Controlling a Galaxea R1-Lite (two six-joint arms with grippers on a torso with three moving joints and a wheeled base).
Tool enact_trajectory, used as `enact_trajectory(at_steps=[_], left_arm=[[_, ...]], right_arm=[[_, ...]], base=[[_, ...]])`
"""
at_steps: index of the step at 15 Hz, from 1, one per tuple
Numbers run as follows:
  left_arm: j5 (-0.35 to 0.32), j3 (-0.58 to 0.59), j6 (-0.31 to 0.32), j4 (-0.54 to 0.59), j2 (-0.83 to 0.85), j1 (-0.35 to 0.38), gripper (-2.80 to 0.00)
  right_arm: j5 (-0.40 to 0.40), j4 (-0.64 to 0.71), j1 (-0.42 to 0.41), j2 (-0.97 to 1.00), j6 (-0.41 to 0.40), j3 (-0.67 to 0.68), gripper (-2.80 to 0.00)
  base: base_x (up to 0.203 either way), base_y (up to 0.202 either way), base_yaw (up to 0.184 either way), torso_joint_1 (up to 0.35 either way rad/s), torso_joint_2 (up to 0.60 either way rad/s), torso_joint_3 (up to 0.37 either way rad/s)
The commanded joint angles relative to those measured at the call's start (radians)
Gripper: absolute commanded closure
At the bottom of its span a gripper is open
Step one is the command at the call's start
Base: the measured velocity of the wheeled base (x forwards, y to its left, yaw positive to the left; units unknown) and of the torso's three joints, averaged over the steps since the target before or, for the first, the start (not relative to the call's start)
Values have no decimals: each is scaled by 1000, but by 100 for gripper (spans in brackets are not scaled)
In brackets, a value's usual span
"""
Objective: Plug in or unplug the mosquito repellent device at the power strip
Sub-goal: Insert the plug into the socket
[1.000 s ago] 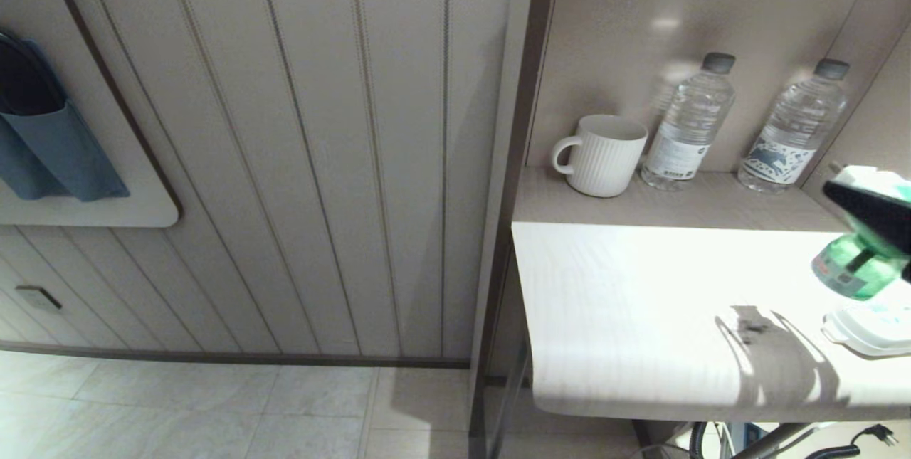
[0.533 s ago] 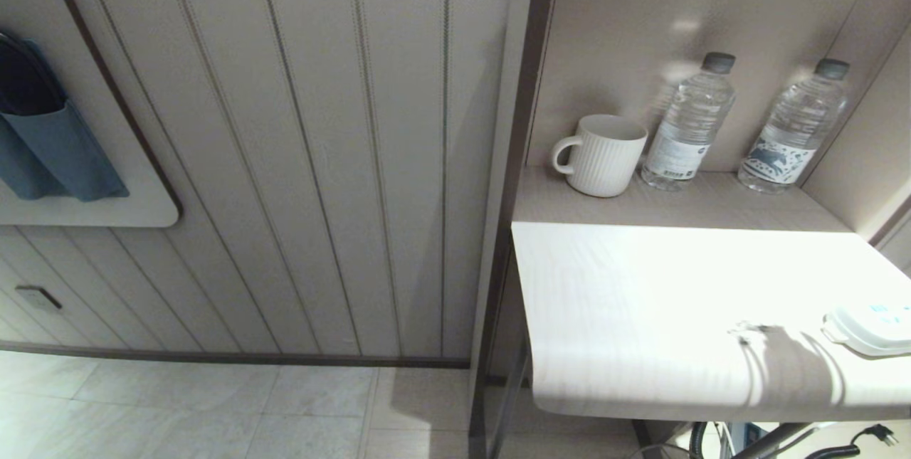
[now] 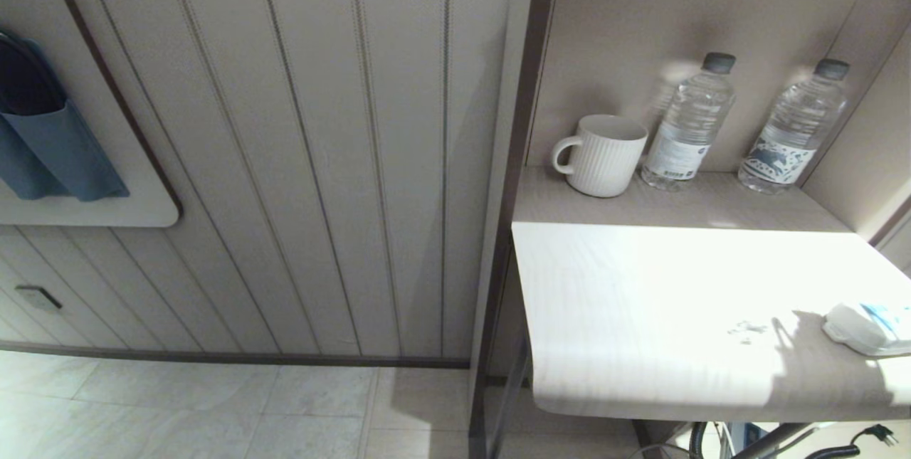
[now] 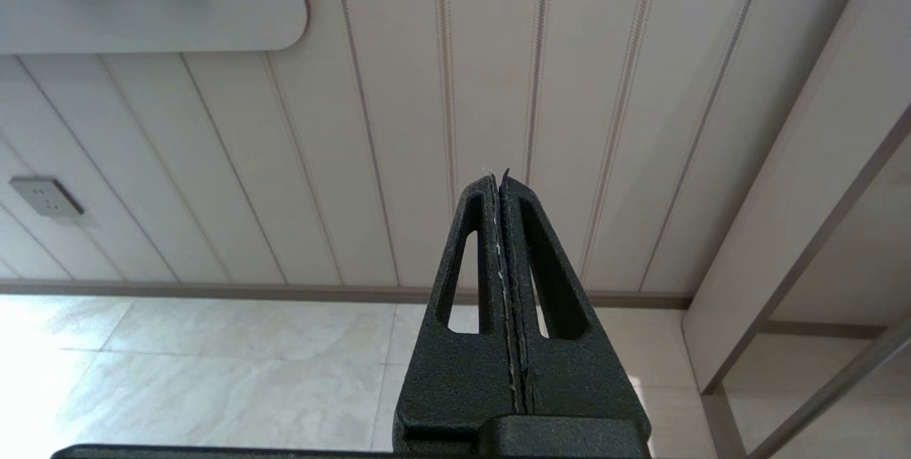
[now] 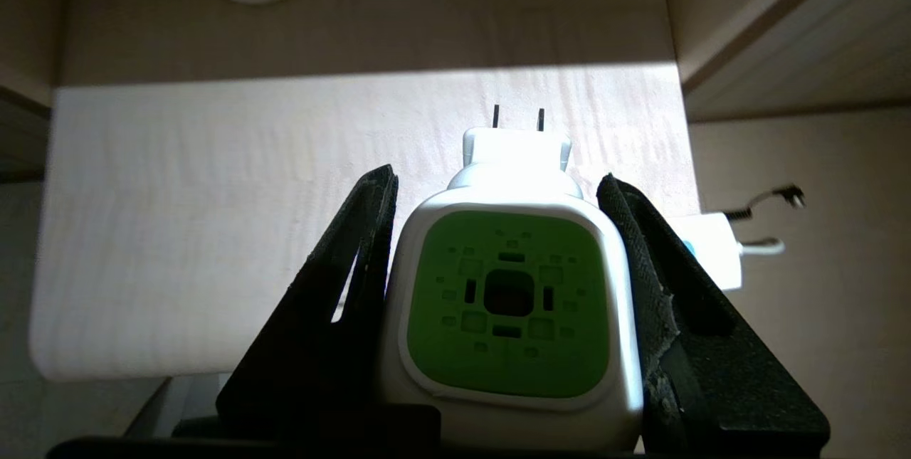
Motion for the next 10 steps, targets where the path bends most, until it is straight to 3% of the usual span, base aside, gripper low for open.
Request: enact_trajectory(at_steps=[1, 6, 8, 10], left_arm=[[0, 0, 1, 1, 1, 0, 0], [0, 0, 3, 5, 1, 0, 0], [-2, 0, 3, 7, 1, 0, 0], [-2, 0, 3, 7, 1, 0, 0]], right_arm=[[8, 132, -80, 144, -25, -101, 0], [195, 206, -292, 249, -258, -109, 0], [260, 212, -349, 281, -296, -111, 0], [268, 234, -345, 274, -299, -116, 0]], base=[[0, 0, 0, 0, 0, 0], [0, 0, 0, 0, 0, 0], [0, 0, 0, 0, 0, 0], [0, 0, 0, 0, 0, 0]])
